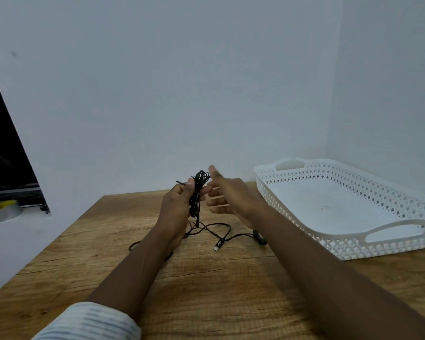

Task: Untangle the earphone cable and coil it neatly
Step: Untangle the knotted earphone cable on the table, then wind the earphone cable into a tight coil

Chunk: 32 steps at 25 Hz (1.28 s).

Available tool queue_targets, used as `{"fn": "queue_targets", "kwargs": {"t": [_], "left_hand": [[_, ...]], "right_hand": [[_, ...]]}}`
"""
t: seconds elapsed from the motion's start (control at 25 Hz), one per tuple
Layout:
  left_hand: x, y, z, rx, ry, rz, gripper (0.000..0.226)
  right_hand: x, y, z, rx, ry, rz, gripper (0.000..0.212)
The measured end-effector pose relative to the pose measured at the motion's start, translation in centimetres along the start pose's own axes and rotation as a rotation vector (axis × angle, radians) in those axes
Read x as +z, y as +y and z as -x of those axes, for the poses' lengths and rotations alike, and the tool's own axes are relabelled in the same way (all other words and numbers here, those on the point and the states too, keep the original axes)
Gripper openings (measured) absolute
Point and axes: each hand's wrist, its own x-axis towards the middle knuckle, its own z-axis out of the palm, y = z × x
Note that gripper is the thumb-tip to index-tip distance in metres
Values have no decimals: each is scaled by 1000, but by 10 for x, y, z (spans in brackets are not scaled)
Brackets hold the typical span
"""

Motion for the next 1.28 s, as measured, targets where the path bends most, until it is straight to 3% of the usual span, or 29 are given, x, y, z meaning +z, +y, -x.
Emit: {"fn": "queue_targets", "kwargs": {"t": [0.08,0.24,0.48,0.6,0.64,0.72,0.8,0.88,0.92,1.0,1.08,1.2,1.28], "left_hand": [[1,-1,-1,-31,43,44,27],[0,4,0,-69,23,61,26],[-3,9,0,-102,73,41,24],[-14,5,-2,138,16,-442,31],[-20,5,-2,190,-99,-639,34],[-27,4,-1,107,-411,-906,38],[-32,-3,1,67,-591,-1053,22],[-37,-6,0,121,-566,-1058,13],[-41,-6,-2,151,-537,-1058,16],[-48,-1,-4,201,-462,-1028,22],[-57,4,-6,229,-349,-973,24],[-71,8,-9,236,-163,-902,26],[-78,10,-11,213,-93,-818,30]], "right_hand": [[12,7,1,-65,-68,71,53],[21,8,0,-205,18,112,33],[15,6,2,-173,21,91,24],[12,5,-1,-137,84,71,26],[10,5,-3,-120,108,28,27],[3,2,-4,-59,134,-147,23],[-3,-2,-5,-10,105,-443,19],[-7,-2,-6,-22,150,-552,19],[-10,0,-8,-75,244,-387,19],[-19,11,-11,-209,466,283,20],[-25,21,-12,-202,493,768,17],[-29,33,-8,25,401,1027,14],[-32,39,-7,83,381,1100,17]]}}
